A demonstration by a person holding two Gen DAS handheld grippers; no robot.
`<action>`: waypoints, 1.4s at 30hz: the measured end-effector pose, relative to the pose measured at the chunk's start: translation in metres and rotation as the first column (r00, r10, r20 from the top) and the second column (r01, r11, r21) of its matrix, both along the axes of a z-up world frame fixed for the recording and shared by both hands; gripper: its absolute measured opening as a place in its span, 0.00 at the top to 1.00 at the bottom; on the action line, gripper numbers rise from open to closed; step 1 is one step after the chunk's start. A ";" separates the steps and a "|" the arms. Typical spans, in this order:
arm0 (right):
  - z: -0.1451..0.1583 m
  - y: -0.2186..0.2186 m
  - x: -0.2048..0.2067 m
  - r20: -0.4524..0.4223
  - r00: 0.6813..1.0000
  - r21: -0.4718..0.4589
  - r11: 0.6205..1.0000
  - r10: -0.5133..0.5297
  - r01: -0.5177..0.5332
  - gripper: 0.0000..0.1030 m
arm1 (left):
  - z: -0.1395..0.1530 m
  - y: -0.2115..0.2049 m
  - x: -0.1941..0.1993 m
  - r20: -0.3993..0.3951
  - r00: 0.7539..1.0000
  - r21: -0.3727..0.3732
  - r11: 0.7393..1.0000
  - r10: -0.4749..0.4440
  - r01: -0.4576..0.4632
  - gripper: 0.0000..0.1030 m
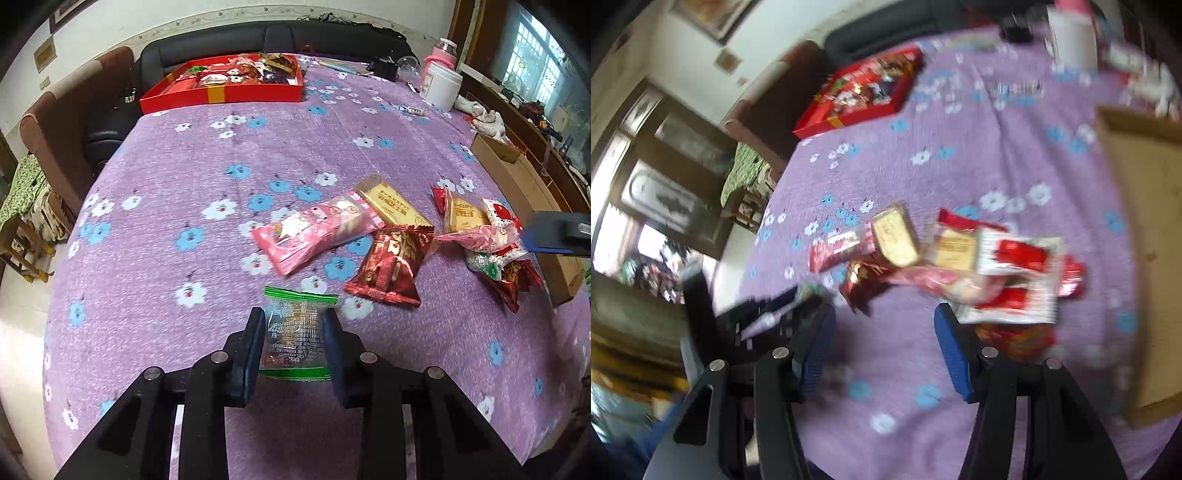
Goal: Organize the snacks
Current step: 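Grasp the dark red foil candy with the right gripper while left holds the bag, then carry both snacks to the cardboard box while right releases the foil candy inside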
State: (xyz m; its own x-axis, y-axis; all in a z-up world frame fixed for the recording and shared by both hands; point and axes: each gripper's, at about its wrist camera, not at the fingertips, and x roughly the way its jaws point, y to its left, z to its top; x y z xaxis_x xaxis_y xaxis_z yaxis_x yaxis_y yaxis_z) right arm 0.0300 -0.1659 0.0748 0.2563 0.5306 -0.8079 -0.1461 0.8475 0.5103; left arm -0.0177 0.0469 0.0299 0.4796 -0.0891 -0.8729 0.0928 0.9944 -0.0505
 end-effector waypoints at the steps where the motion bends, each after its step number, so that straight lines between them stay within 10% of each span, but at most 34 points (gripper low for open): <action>1: -0.006 0.005 0.005 -0.038 0.999 0.010 1.000 -0.009 0.009 0.46 | 0.002 0.004 -0.002 0.006 1.000 -0.003 1.000 0.006 -0.006 0.68; 7: -0.033 0.041 0.028 -0.195 0.978 0.034 0.996 -0.068 0.077 0.46 | 0.011 0.023 -0.011 0.032 0.999 -0.007 1.000 0.026 -0.026 0.68; 16: -0.051 0.077 0.044 -0.196 0.975 -0.148 0.986 -0.103 0.075 0.46 | 0.013 0.041 -0.019 0.041 0.998 -0.018 0.999 0.051 -0.051 0.68; 27: -0.033 0.086 0.034 -0.111 0.993 -0.086 0.995 0.038 -0.048 0.83 | 0.014 0.032 -0.011 0.046 0.998 -0.043 0.998 0.041 -0.039 0.68; 34: 0.001 0.031 0.014 -0.029 0.999 0.025 1.000 0.014 -0.013 0.84 | 0.019 0.014 -0.003 0.051 0.999 -0.048 0.999 0.008 -0.006 0.68; 42: 0.027 -0.115 -0.016 0.073 0.959 0.037 0.961 -0.275 0.273 0.84 | 0.031 -0.020 0.000 0.070 0.996 -0.044 0.997 -0.053 0.057 0.68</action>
State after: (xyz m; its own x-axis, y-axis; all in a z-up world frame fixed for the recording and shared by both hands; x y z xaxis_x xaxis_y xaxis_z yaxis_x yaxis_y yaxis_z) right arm 0.0142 -0.2806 0.1018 0.4553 0.4518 -0.7672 0.0510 0.8471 0.5290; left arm -0.0174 0.0269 0.0607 0.5317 -0.1565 -0.8323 0.1521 0.9844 -0.0880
